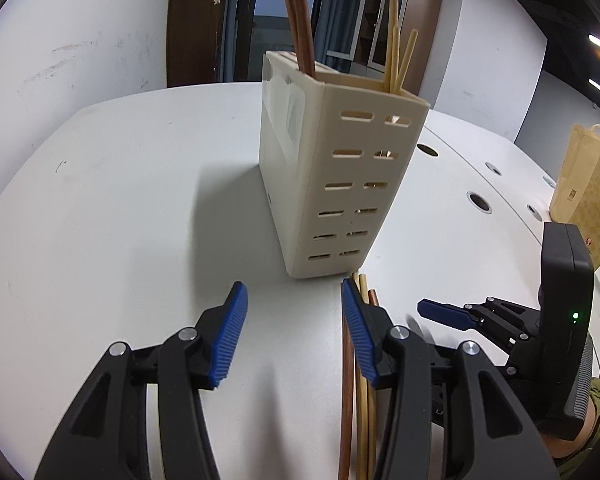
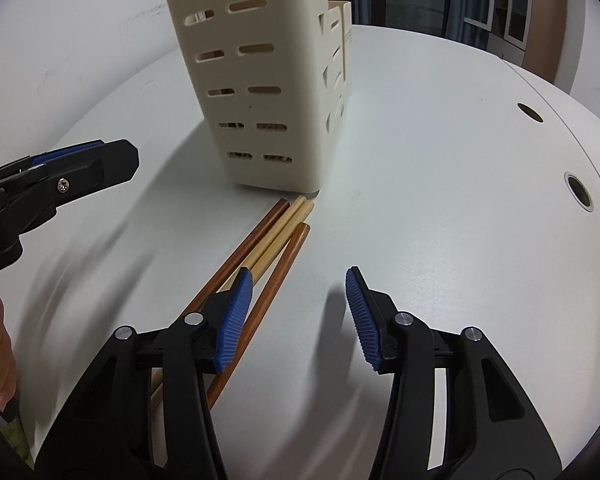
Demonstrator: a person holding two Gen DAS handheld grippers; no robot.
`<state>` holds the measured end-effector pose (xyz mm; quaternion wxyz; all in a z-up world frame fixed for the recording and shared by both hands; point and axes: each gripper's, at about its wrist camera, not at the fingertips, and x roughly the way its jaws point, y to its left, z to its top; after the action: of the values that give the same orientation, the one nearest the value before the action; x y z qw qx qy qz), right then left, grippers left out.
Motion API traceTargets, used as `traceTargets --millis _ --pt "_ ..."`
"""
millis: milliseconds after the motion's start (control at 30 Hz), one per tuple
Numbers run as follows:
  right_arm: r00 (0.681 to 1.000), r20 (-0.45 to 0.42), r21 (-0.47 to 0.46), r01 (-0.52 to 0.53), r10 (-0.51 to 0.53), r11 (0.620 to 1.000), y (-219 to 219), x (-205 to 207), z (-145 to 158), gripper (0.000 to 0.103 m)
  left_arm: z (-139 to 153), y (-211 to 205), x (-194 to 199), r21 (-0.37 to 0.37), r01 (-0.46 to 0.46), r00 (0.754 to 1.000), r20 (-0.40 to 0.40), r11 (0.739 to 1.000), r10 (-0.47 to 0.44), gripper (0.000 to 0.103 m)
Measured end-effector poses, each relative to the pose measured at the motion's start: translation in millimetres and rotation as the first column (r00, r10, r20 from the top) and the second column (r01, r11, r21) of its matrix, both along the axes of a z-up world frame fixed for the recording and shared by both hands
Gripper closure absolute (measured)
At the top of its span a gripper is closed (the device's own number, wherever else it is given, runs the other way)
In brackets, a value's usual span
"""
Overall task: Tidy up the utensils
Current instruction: 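Withdraw both open tools and lower them toward the remaining chopsticks, then close the left tool on a dark brown chopstick while the right tool grasps another dark one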
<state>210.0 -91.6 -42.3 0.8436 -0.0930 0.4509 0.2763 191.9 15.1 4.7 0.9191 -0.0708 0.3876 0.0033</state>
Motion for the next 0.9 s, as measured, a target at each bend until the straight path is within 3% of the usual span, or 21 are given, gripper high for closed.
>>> traceTargets --millis 367,633,900 --pt "1.000 0.002 -0.043 -0.014 0.014 0.999 8 -2 -6 0.062 -14 -4 11 0.009 0.026 0.998 -0.058 1.000 -0.025 0.055" --pt "1.000 -0.006 -0.032 -0.023 0.023 0.999 1 -2 -3 0.078 -36 -17 24 0.052 0.074 0.987 -0.149 0.996 -0.065 0.055" --pt "0.998 -0.032 -0.007 -0.045 0.045 0.999 -5 -5 -1 0.082 -52 -36 34 0.082 0.133 0.973 -0.202 0.988 -0.114 0.055"
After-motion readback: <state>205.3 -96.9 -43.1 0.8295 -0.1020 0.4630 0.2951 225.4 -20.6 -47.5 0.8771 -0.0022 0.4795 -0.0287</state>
